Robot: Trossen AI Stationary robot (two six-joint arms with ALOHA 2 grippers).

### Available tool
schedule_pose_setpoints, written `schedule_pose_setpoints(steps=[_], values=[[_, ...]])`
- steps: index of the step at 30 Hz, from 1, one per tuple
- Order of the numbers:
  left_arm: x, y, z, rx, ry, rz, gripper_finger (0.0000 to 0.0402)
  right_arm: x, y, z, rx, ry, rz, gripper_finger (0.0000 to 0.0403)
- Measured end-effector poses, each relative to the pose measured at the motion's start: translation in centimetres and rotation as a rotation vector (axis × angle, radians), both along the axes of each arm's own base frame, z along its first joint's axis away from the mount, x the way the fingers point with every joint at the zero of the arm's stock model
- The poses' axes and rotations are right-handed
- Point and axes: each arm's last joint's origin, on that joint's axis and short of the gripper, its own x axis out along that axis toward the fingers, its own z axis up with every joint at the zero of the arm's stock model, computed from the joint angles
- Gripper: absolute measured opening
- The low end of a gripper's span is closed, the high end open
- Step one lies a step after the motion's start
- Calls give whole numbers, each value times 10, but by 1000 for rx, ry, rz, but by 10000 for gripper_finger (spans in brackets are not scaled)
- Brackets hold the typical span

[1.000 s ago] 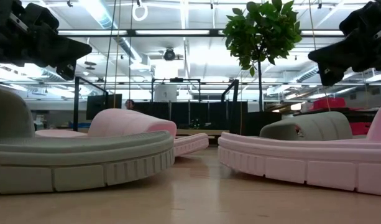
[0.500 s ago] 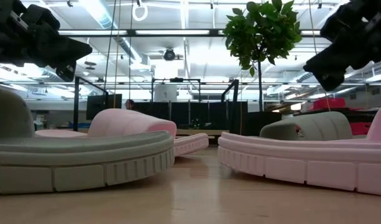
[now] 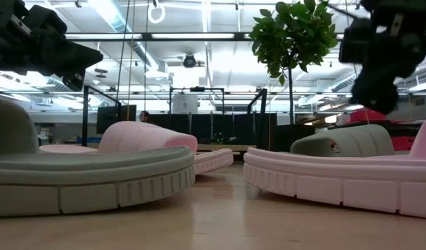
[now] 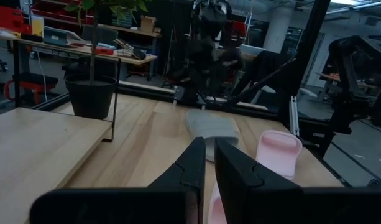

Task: Pick and place slides into the shelf
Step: Put the right gray slide on the shelf

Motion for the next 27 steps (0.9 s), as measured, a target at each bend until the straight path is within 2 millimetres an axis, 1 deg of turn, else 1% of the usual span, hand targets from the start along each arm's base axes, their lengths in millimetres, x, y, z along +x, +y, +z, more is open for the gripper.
schedule_pose_setpoints(steps=[4, 12, 16, 20, 24, 27], values=[[0, 0, 0, 1, 2, 0, 32, 0, 0, -11, 32, 113, -42, 137], [0, 0, -1, 11, 9, 1, 31, -4, 0, -16, 92, 205, -114, 182], [0, 0, -1, 11, 13, 1, 38, -10, -1, -21, 131, 294, -176, 195], [0, 0, -1, 11, 16, 1, 40, -17, -5, -24, 140, 374, -227, 197], [0, 0, -2, 11, 19, 1, 36, -24, -9, -20, 124, 406, -246, 191], [0, 0, -2, 11, 20, 1, 31, -29, -14, -5, 84, 435, -263, 186]])
